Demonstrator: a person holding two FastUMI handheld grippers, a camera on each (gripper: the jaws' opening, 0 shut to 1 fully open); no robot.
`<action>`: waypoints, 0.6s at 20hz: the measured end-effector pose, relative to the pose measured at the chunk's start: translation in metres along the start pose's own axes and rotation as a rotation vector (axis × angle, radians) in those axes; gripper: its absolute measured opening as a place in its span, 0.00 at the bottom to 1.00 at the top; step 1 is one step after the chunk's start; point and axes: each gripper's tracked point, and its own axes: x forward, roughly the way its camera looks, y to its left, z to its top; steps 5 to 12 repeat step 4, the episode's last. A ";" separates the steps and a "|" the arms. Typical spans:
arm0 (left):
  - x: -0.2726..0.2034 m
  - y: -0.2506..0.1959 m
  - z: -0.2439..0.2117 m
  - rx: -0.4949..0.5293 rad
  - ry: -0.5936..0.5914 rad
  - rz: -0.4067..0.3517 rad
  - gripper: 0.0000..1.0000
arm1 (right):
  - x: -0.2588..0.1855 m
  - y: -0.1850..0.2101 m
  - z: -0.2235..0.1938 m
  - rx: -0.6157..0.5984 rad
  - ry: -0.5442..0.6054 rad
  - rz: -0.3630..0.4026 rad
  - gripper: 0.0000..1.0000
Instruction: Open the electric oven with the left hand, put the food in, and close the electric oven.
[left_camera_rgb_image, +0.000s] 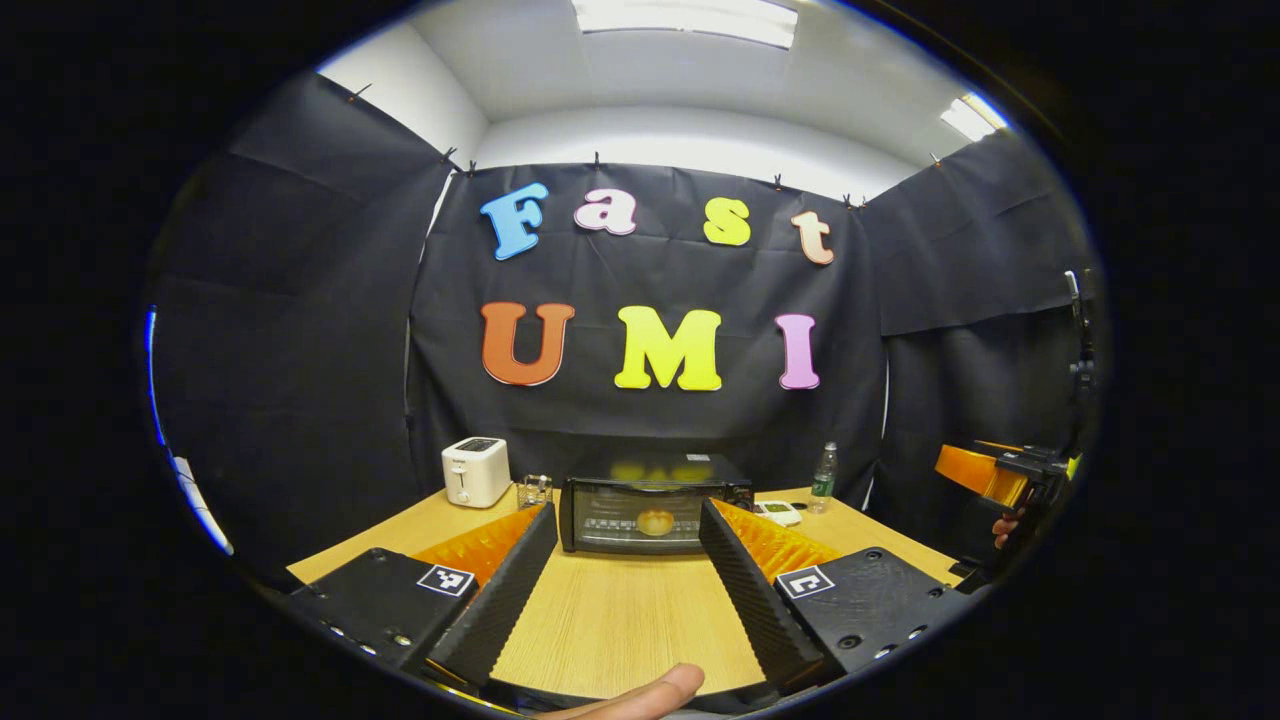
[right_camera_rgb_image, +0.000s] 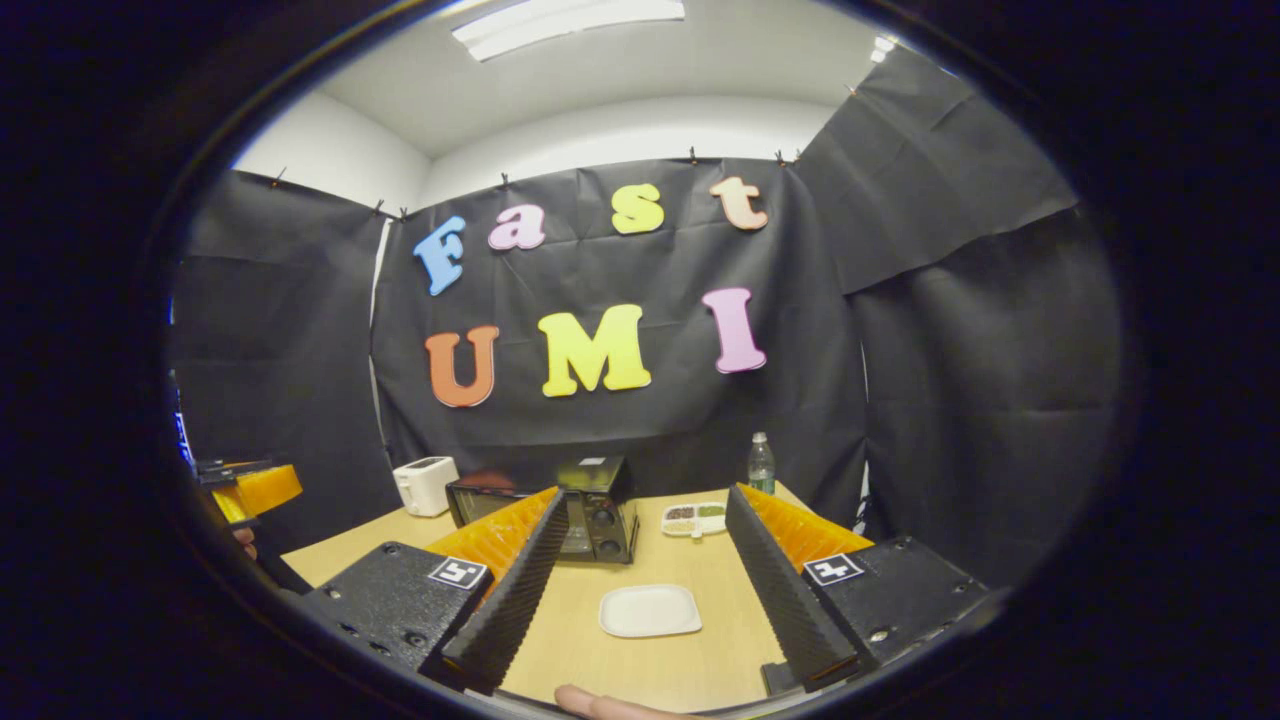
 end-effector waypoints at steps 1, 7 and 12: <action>-0.001 0.002 0.001 0.001 0.005 -0.002 0.94 | -0.001 -0.002 0.003 -0.005 -0.011 -0.013 0.96; -0.002 0.003 0.001 0.008 0.011 0.005 0.94 | -0.002 0.002 0.002 -0.006 -0.011 -0.007 0.96; -0.002 0.003 0.001 0.008 0.011 0.005 0.94 | -0.002 0.002 0.002 -0.006 -0.011 -0.007 0.96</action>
